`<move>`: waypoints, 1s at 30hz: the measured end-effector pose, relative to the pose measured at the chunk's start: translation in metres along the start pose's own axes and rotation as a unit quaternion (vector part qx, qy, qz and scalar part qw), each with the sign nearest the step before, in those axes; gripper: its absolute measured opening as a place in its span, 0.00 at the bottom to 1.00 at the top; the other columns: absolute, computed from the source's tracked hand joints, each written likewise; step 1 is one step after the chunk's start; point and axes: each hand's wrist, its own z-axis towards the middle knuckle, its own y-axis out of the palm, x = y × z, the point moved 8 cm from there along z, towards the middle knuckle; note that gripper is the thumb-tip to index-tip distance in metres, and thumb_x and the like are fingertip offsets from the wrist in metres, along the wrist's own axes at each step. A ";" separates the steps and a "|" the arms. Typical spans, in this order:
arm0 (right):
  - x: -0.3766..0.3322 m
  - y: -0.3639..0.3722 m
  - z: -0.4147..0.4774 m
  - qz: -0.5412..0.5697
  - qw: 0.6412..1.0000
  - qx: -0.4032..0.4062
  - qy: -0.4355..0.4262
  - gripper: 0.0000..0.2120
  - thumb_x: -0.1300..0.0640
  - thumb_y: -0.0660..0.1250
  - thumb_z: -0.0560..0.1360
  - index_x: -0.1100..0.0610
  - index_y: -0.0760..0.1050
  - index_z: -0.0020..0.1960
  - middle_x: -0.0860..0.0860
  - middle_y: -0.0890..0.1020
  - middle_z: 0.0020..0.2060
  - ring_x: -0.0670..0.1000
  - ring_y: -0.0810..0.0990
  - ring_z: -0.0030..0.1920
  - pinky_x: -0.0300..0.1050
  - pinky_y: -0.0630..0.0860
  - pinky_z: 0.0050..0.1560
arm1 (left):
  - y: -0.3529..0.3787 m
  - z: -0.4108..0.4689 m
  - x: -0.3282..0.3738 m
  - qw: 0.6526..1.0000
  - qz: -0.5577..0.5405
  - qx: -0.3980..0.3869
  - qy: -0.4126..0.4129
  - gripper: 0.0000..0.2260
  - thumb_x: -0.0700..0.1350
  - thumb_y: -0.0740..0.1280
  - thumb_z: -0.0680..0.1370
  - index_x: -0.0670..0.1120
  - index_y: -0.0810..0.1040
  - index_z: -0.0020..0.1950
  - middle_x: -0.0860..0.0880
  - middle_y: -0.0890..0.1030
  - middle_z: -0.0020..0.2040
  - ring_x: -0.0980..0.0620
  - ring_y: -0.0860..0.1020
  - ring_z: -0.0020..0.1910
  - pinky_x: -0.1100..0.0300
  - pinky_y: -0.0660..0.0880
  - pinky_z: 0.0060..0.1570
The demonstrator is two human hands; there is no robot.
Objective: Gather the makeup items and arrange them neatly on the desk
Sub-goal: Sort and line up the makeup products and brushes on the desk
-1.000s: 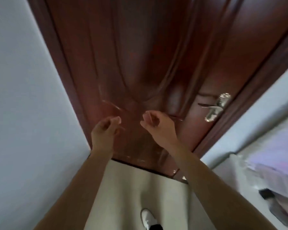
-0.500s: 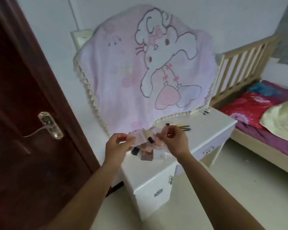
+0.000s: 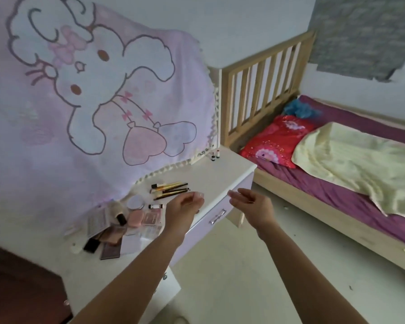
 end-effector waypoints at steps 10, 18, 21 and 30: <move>0.001 -0.035 0.152 -0.072 0.997 -0.032 0.000 0.14 0.53 0.79 0.67 0.51 0.83 0.52 0.41 0.86 0.47 0.43 0.84 0.54 0.47 0.77 0.63 | 0.098 0.141 -0.009 0.999 0.050 0.014 0.000 0.02 0.47 0.74 0.71 0.50 0.84 0.42 0.53 0.85 0.41 0.48 0.83 0.45 0.53 0.79 0.51; -0.021 -0.069 0.294 -0.145 0.989 -0.026 0.011 0.13 0.42 0.77 0.68 0.47 0.84 0.49 0.40 0.86 0.43 0.42 0.85 0.47 0.41 0.77 0.54 | 0.151 0.257 -0.017 0.992 0.114 0.053 -0.003 0.04 0.49 0.72 0.74 0.50 0.80 0.44 0.55 0.84 0.41 0.59 0.82 0.40 0.62 0.75 0.44; -0.012 -0.068 0.330 -0.129 0.991 -0.044 0.016 0.16 0.40 0.75 0.70 0.50 0.84 0.49 0.44 0.87 0.41 0.41 0.85 0.43 0.35 0.77 0.50 | 0.160 0.282 -0.035 0.988 0.135 0.070 -0.024 0.04 0.49 0.73 0.74 0.52 0.79 0.44 0.55 0.84 0.41 0.58 0.82 0.41 0.62 0.75 0.45; 0.075 -0.030 0.449 -0.218 0.966 -0.137 0.024 0.12 0.38 0.72 0.72 0.46 0.82 0.44 0.40 0.85 0.37 0.38 0.83 0.39 0.36 0.78 0.49 | 0.188 0.345 -0.126 0.959 0.170 0.186 -0.132 0.05 0.47 0.73 0.73 0.54 0.78 0.43 0.56 0.82 0.41 0.58 0.80 0.40 0.65 0.73 0.45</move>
